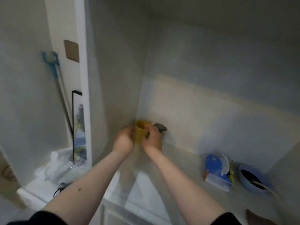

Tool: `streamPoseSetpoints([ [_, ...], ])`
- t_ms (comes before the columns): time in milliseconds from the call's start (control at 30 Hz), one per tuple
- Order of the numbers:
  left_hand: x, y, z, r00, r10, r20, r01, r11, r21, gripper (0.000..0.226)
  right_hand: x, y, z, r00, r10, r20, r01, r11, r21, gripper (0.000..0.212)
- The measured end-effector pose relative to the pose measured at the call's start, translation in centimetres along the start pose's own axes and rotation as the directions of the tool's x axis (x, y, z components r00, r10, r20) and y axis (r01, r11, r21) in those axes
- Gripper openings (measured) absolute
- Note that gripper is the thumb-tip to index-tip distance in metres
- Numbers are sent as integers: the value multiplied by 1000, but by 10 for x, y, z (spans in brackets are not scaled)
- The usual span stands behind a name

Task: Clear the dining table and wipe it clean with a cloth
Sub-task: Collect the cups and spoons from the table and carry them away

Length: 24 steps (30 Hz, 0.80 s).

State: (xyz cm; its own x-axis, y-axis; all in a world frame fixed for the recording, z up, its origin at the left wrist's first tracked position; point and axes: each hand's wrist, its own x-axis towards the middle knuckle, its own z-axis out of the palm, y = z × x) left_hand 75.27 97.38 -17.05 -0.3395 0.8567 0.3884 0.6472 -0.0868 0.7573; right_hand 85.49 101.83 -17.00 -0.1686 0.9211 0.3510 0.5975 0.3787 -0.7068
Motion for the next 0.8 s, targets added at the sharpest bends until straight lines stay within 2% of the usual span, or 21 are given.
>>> streamPoseSetpoints([
  [67, -18, -8, -25, 999, 7, -52, -2, 996, 89, 30, -16, -16, 6, 998, -16, -62, 24, 990, 136, 29],
  [133, -36, -17, -50, 993, 71, -99, -56, 989, 139, 27, -34, -32, 13, 994, -35, -99, 57, 972, 228, 27],
  [267, -85, -19, -98, 961, 270, -58, -246, 933, 264, 23, -70, -68, 26, 990, -90, -112, 123, 929, 348, 25],
  [333, -108, -19, -122, 956, 289, -59, -259, 918, 302, 23, -92, -85, 30, 990, -96, -108, 133, 898, 419, 25],
  [400, -124, -31, -146, 959, 249, -133, -204, 938, 279, 18, -117, -100, 34, 989, -99, -107, 137, 882, 451, 25],
  [500, -145, -51, -183, 956, 113, -269, -52, 973, 225, 18, -146, -126, 47, 985, -156, -74, 172, 865, 471, 20],
  [667, -196, -86, -255, 899, -77, -431, 168, 970, 177, 20, -194, -188, 101, 966, -231, 113, 138, 837, 529, 20],
  [800, -247, -122, -324, 867, -117, -485, 239, 951, 198, 20, -245, -241, 153, 924, -269, 273, 79, 831, 551, 19],
])
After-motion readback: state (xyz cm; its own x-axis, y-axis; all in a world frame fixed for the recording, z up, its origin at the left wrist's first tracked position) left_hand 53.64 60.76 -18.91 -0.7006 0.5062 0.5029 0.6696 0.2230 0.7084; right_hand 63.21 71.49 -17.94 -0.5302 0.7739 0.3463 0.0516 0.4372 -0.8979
